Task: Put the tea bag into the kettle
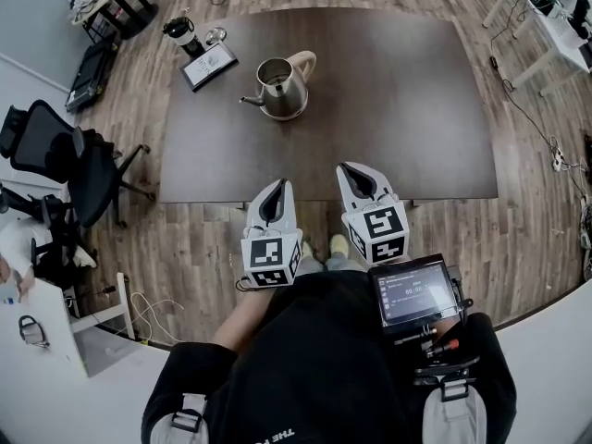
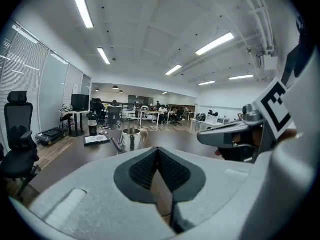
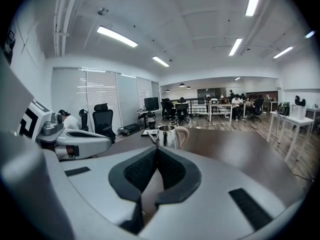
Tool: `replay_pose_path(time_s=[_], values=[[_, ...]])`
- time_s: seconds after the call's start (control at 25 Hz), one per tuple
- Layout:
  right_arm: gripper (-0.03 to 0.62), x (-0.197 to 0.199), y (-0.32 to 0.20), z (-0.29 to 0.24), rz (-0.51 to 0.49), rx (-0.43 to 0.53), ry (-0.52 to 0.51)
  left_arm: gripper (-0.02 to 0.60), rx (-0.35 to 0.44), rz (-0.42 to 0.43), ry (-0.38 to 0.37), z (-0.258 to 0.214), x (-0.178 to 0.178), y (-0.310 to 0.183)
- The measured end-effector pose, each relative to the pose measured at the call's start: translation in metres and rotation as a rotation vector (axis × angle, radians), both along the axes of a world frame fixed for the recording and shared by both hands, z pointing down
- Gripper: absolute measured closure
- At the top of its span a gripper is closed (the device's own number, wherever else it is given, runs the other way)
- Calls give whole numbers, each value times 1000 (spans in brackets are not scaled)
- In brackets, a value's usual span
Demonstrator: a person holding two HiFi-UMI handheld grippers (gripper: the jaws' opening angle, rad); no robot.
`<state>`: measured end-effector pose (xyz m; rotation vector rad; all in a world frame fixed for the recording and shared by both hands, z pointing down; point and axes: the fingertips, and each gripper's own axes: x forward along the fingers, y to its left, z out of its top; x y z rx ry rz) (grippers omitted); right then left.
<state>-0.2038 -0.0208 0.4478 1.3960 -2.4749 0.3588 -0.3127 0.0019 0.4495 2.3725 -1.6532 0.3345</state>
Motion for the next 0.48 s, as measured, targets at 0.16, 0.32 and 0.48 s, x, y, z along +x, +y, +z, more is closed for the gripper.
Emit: replay_pose_path(time_s=[0.16,0.32,0.48], values=[[586,-4,2,0,7,-2,-2,577,3,6,4,-1,-4,2],[586,-14,-1,0,0,11,4,577,11,0,7,-1,-12,-1],[586,-19,-3,-3,-6,16,4,577,22,-3,7,-5,-16,-2]])
